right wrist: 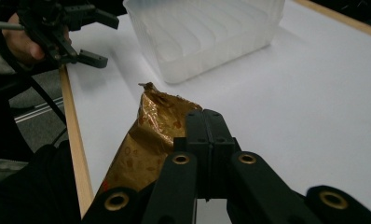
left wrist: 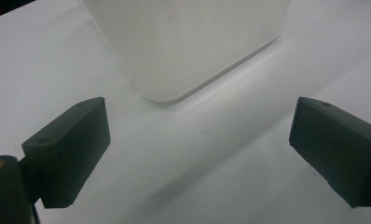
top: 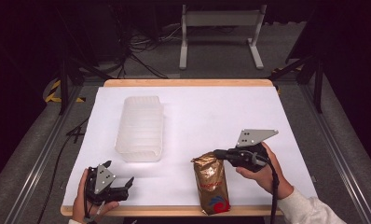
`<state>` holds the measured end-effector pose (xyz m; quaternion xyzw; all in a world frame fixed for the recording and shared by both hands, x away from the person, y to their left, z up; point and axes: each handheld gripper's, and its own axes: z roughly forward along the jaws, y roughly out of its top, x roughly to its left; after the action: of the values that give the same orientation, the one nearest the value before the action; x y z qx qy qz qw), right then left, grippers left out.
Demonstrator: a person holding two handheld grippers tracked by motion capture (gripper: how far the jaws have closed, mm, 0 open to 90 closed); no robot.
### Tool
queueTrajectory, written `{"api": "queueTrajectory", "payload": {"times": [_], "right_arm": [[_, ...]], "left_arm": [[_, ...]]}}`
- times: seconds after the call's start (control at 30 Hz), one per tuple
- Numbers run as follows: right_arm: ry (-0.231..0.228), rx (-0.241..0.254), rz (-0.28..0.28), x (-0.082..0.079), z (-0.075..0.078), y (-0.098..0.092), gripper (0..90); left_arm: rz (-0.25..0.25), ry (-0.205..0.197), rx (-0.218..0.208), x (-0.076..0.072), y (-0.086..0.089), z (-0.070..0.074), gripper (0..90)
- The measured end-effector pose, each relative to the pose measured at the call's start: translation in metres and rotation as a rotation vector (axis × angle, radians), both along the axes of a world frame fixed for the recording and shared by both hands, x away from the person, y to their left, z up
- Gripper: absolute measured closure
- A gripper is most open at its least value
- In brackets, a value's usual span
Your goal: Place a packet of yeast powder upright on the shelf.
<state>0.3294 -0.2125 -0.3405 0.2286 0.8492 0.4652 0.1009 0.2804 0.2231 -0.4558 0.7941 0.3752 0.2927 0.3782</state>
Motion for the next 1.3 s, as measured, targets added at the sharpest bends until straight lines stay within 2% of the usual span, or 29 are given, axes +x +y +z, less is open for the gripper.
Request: {"api": "queueTrajectory", "payload": {"times": [0.03,0.27,0.47,0.63,1.23,1.3], "right_arm": [[-0.012,0.004,-0.006,-0.001,0.004,-0.001,90.0],[-0.016,0.048,0.002,-0.004,0.019,-0.008,90.0],[-0.060,0.043,-0.009,-0.008,0.030,-0.009,90.0],[-0.081,0.033,-0.016,-0.004,0.036,-0.008,90.0],[-0.147,0.038,-0.070,0.029,0.058,0.006,90.0],[-0.155,0.055,-0.066,0.034,0.060,0.008,90.0]], "left_arm": [[-0.001,0.001,-0.003,0.000,0.000,0.000,5.9],[0.003,-0.001,-0.001,0.000,0.000,0.000,5.9],[0.001,0.000,-0.004,0.000,0.000,0.000,5.9],[-0.003,0.002,-0.014,0.000,0.001,0.000,5.9],[-0.007,0.007,-0.014,0.001,0.001,-0.001,5.9],[-0.008,0.008,-0.018,0.001,0.001,-0.001,5.9]]}}
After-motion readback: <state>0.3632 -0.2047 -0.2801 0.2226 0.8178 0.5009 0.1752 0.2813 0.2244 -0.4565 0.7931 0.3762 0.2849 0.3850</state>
